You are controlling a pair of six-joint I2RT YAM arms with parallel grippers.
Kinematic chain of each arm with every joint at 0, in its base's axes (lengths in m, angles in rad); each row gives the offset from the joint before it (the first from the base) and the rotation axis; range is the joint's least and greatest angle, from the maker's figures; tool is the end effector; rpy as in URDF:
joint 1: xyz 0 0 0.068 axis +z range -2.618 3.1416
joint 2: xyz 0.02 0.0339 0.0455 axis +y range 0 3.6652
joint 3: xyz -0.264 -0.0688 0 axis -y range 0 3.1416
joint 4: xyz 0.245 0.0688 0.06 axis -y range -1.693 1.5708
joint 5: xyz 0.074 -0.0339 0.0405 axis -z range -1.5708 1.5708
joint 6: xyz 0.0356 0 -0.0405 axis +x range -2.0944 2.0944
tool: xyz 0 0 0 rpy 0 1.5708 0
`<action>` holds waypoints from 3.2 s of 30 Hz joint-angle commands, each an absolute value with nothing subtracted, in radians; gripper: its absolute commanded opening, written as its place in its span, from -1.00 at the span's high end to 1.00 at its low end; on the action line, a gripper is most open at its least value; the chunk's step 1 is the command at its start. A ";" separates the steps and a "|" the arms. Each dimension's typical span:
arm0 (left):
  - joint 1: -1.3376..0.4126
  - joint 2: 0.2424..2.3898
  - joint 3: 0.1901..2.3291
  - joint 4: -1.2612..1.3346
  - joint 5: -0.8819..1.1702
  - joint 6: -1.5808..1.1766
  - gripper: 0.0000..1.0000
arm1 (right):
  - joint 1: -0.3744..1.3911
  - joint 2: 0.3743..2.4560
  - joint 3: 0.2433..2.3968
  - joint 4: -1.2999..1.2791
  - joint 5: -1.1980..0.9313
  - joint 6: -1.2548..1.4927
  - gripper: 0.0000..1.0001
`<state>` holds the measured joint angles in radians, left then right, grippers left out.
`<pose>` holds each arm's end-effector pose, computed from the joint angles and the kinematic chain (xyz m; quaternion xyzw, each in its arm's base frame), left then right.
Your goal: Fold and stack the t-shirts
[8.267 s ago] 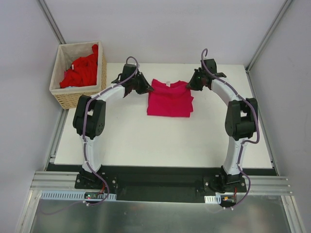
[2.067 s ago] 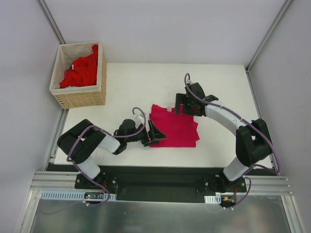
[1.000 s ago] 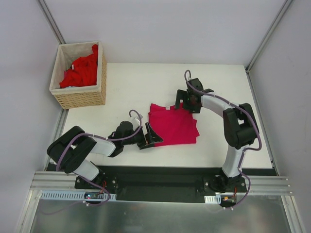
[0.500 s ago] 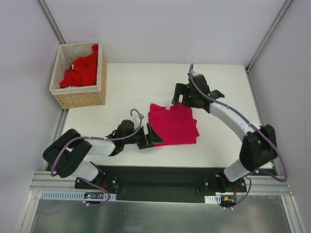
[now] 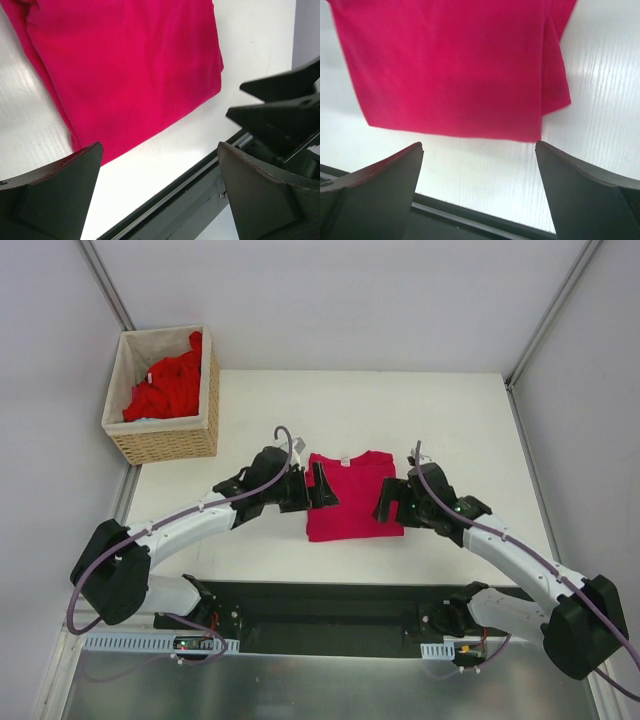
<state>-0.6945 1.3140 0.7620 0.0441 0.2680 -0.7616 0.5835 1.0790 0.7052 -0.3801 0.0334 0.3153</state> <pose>0.2150 -0.1914 0.2388 0.0390 0.8561 -0.4202 0.2983 0.1886 0.1231 0.2376 -0.1161 0.9103 0.1587 0.3644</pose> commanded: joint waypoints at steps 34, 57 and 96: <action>-0.701 1.397 0.933 -0.216 0.133 -0.649 -0.98 | 0.463 1.232 0.399 0.311 -0.480 0.500 -0.93; -0.701 1.471 1.031 -0.204 0.161 -0.644 -0.98 | 0.313 1.348 0.305 0.416 -0.537 0.468 -0.93; -0.499 1.960 1.396 -0.080 0.218 -0.488 -0.98 | 0.305 1.468 0.276 0.566 -0.598 0.509 -0.93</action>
<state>-0.5091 1.9263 1.3254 -0.1013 0.1871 -0.5293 0.3088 1.4174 0.3130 0.6586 -0.6262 0.5358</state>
